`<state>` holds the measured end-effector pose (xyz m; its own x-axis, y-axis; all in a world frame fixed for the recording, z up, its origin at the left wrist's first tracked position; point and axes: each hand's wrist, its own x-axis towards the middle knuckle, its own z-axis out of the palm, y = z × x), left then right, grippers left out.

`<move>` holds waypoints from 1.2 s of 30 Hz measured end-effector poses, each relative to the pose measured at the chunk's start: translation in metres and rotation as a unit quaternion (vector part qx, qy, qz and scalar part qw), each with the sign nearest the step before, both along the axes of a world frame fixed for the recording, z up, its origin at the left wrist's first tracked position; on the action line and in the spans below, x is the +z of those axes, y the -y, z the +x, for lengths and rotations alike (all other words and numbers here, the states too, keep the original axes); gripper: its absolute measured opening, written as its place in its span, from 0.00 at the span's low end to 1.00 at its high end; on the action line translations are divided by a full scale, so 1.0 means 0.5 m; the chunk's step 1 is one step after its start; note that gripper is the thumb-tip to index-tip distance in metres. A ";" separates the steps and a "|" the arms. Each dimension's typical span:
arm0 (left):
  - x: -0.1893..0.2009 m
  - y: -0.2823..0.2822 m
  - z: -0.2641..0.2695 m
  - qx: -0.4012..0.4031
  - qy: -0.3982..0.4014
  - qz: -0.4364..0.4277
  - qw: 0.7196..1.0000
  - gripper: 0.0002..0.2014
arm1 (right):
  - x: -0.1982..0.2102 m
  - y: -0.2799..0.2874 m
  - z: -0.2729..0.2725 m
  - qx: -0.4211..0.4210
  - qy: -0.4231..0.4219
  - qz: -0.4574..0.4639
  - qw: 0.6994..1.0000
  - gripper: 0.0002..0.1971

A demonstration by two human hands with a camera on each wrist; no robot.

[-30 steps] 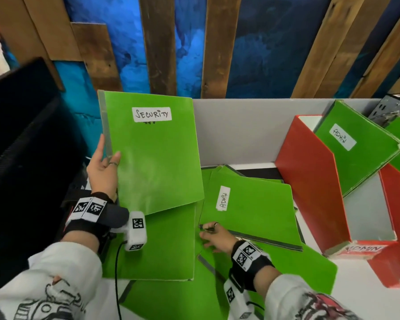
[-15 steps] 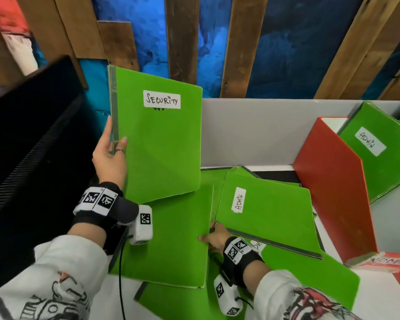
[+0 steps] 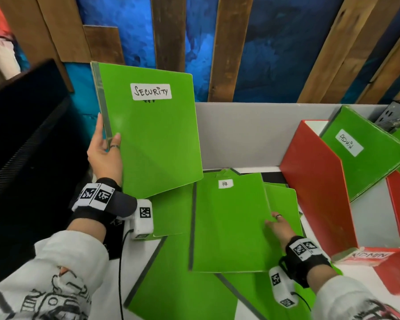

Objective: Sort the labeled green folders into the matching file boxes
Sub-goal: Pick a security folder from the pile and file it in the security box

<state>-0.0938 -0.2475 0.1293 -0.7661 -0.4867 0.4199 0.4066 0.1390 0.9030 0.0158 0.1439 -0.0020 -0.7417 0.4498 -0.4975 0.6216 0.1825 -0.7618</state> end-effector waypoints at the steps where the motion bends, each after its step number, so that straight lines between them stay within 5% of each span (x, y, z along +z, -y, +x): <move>1: 0.003 -0.004 0.000 -0.002 0.002 0.005 1.000 0.29 | -0.004 -0.033 0.006 -0.004 0.007 0.024 1.000 0.22; 6: 0.004 -0.016 -0.001 0.001 0.018 0.020 1.000 0.29 | -0.027 -0.133 0.043 -0.014 0.055 0.138 0.989 0.23; 13: 0.004 -0.026 -0.001 -0.023 0.013 0.030 0.999 0.29 | -0.030 -0.157 0.065 -0.045 0.087 0.177 0.979 0.21; 20: 0.008 -0.045 0.014 -0.084 0.023 0.059 0.994 0.31 | 0.047 -0.073 0.033 0.072 0.044 0.308 0.948 0.29; 24: 0.021 -0.091 0.039 -0.129 0.024 0.060 0.989 0.30 | 0.126 -0.024 0.006 0.131 -0.124 0.248 0.952 0.28; 27: 0.036 -0.132 0.055 -0.177 0.032 0.073 0.981 0.30 | 0.200 -0.001 0.004 0.153 -0.221 0.120 0.956 0.27; 32: 0.063 -0.219 0.075 -0.259 0.046 0.076 0.962 0.30 | 0.318 -0.002 0.029 0.147 -0.262 -0.024 0.954 0.32; 36: 0.084 -0.282 0.078 -0.321 0.072 0.062 0.942 0.28 | 0.382 -0.060 0.072 0.170 -0.283 -0.003 0.944 0.23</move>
